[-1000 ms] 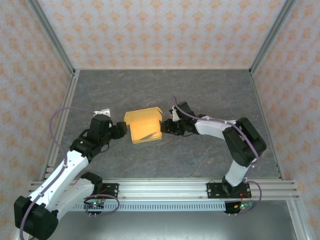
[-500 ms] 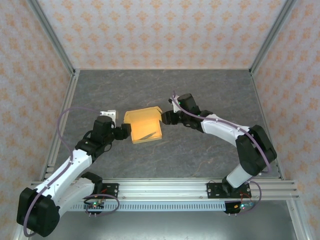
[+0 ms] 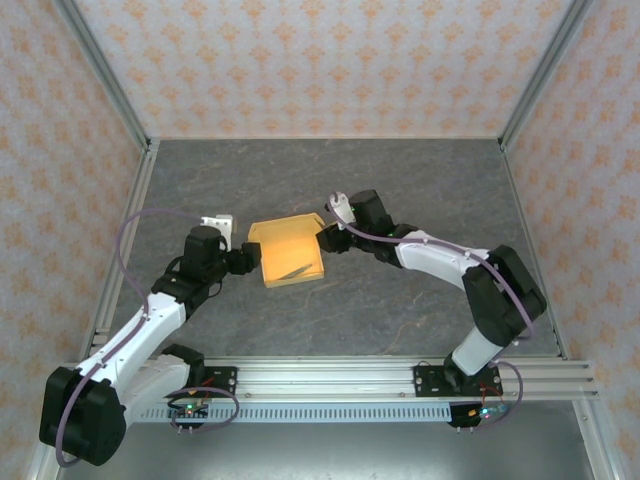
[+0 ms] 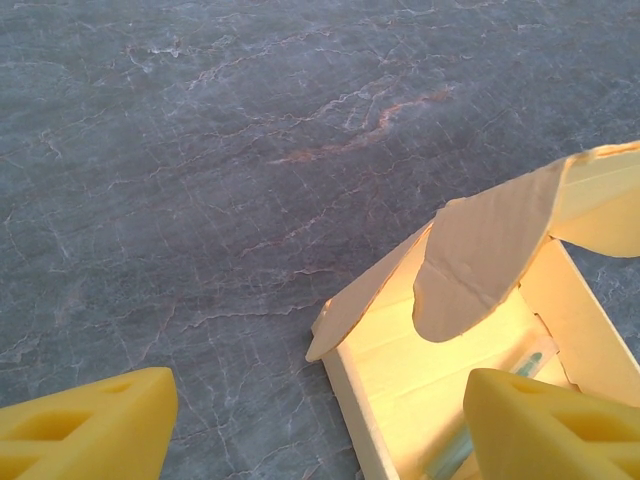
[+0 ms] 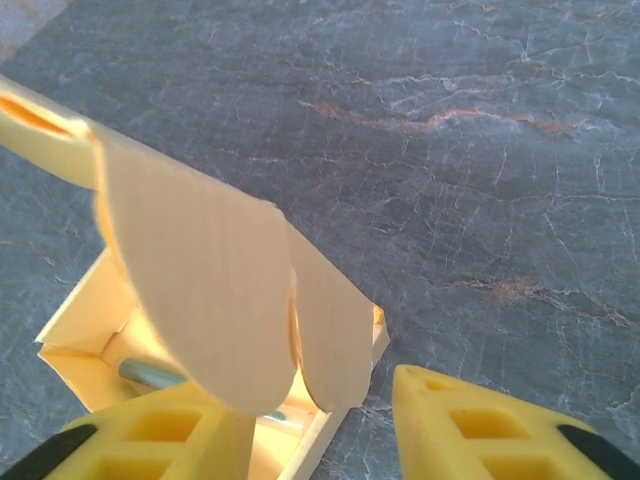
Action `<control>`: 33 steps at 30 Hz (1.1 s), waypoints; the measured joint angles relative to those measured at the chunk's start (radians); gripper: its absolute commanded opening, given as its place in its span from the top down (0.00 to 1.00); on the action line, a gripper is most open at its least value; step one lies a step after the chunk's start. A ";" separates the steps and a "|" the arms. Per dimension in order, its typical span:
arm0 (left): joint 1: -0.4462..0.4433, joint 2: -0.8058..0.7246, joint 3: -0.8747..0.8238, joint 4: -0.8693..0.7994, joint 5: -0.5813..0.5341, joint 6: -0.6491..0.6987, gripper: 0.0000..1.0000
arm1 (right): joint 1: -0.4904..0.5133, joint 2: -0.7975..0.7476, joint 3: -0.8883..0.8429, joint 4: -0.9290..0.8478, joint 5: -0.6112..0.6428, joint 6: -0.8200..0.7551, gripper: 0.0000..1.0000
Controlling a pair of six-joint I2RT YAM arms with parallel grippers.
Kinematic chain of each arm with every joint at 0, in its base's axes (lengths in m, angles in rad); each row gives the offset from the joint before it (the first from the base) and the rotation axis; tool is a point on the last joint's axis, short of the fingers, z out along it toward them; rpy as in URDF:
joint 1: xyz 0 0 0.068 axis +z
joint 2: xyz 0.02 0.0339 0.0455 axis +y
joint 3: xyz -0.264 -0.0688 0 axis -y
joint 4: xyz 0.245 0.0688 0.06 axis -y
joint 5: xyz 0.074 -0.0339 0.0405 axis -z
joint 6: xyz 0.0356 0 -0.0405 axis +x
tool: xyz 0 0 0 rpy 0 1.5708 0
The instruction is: Fold the paper box
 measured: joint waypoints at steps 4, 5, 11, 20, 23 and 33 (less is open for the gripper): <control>0.000 0.002 0.000 0.000 0.000 0.000 0.24 | 0.003 0.024 0.011 0.002 -0.006 -0.021 0.70; 0.000 0.003 0.000 0.000 0.000 0.000 0.24 | 0.004 0.029 0.016 0.002 -0.008 -0.025 0.71; 0.000 0.023 0.005 -0.005 0.000 -0.002 0.25 | 0.005 0.048 0.047 0.002 -0.014 -0.056 0.78; 0.000 0.040 0.017 -0.024 0.000 -0.005 0.26 | 0.005 0.049 0.058 -0.033 -0.001 -0.114 0.86; 0.000 0.039 0.017 -0.030 0.000 -0.006 0.26 | 0.005 0.049 0.058 -0.045 0.008 -0.126 0.89; 0.000 0.014 0.017 -0.038 0.007 -0.021 0.26 | 0.005 0.023 0.064 -0.093 0.087 -0.163 0.94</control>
